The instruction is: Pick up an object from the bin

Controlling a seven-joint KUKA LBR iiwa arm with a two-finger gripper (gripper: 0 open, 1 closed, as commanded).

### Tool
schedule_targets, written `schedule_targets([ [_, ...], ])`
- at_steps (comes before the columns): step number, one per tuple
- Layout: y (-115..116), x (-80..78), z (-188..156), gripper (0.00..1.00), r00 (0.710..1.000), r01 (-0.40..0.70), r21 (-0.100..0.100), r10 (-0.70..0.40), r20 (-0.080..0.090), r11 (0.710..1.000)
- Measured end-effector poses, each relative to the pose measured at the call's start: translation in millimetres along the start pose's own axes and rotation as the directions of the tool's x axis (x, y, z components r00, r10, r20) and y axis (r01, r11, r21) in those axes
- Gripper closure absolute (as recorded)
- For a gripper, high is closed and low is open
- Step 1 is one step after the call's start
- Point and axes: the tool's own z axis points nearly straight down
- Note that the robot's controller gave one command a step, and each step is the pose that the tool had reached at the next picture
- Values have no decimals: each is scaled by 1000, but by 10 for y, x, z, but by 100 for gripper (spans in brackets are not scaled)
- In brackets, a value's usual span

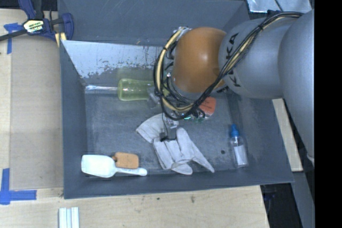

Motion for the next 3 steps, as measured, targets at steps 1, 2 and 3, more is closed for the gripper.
schedule_targets([
  [1,12,24,70,100,1000,5,-1,-5,0,1000],
  [2,12,24,70,100,1000,5,-1,-5,0,1000],
  [3,-118,157,-1404,100,1000,-1,0,1,2,1000],
])
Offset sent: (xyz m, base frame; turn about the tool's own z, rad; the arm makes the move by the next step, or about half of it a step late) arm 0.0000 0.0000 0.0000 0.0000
